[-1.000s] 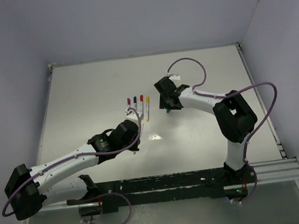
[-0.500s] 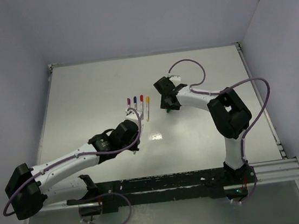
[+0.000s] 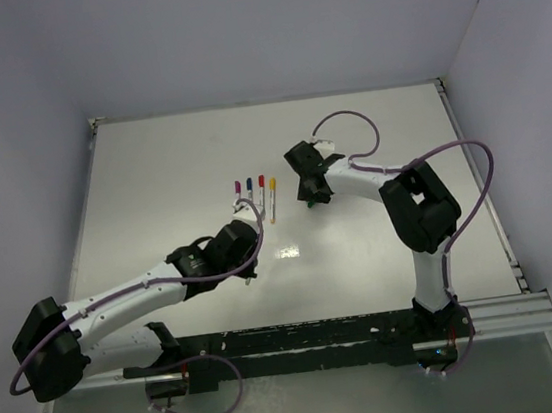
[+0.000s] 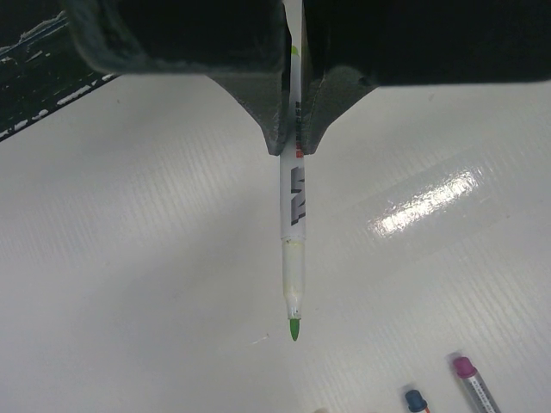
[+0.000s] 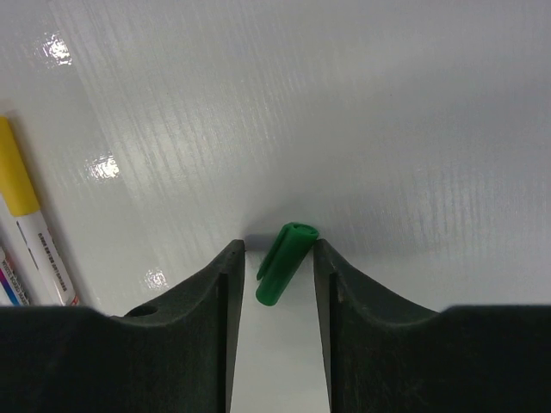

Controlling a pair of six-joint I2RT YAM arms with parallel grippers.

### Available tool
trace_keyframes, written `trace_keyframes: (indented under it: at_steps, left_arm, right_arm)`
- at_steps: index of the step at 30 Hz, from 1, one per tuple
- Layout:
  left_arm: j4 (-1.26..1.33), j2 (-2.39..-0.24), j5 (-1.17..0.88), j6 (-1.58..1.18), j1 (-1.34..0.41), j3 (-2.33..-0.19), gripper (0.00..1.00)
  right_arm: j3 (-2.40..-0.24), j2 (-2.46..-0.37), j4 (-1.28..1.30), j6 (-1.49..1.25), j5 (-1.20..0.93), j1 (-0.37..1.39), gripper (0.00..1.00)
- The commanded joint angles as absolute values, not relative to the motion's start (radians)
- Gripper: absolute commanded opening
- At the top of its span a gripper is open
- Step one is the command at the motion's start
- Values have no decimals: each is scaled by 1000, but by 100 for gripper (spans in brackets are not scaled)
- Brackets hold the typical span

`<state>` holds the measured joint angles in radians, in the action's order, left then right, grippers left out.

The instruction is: Insert the pens into the pen caps

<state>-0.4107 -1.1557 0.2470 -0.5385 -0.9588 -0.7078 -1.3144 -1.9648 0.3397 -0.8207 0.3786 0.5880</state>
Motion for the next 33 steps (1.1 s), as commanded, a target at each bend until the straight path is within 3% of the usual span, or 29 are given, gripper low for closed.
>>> trace_keyframes:
  at_steps: [1,5,11,21,33]
  left_arm:
    - [-373,-1159,255,-532,-951,-717,0]
    - [-370,-1164,263,-528,-948,-723,0]
    - [-371,-1186,268,-517,-946,-746,0]
    - [-300,-1212,247,-518,-942,-745,0]
    - [148,-1159,116,-452,-942,-639,0]
  right_arm:
    - [-1315,-1975,368,-863,354,584,39]
    - [-1287,-1978,387,-875,342,584,36]
    - [-1257,-1990,439,-874,350,584,0]
    - [-1161,-1829,370,-831,343,584,0]
    - [-844,-1251,1,-638,315,584,0]
